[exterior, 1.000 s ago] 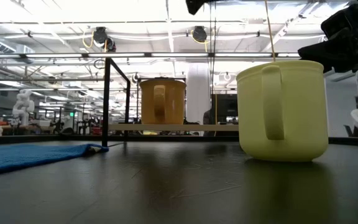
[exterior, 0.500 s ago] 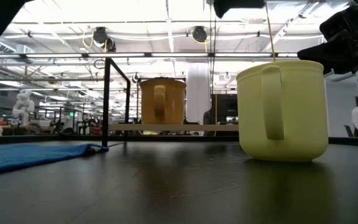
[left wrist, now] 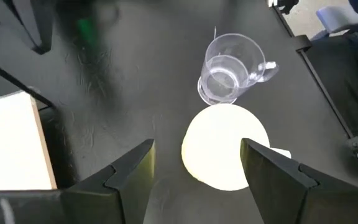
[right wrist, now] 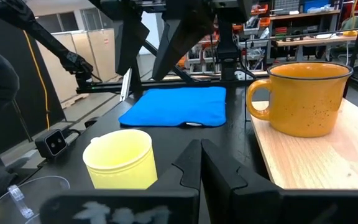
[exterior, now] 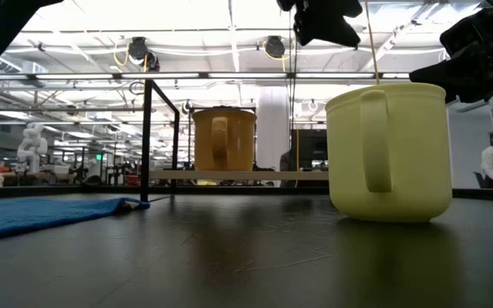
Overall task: Stack small to large cups/mugs on shelf
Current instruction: Put the yellow mug on the shelf
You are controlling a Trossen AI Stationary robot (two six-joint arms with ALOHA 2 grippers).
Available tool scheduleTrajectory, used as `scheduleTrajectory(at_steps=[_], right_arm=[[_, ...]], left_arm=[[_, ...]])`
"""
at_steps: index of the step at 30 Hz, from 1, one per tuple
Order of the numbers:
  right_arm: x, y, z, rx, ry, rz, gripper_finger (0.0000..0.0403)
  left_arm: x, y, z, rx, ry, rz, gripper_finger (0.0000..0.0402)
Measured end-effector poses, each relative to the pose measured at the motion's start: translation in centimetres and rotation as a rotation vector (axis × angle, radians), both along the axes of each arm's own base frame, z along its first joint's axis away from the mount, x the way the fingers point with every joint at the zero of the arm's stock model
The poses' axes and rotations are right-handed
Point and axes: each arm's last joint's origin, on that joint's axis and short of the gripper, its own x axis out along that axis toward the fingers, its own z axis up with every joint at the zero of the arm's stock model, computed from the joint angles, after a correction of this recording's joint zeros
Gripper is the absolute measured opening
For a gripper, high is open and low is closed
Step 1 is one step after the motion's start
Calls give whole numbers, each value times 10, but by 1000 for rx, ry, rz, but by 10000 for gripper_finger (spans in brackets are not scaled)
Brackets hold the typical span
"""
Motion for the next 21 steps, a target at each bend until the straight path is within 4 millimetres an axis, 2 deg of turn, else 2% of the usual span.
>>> scheduleTrajectory(at_steps=[13,21], right_arm=[[0,0,0,0,1,0,0],[0,0,0,0,1,0,0]], left_arm=[[1,-2,0,4,-7,0,239],[8,-6,-18,11,23,-14,239]])
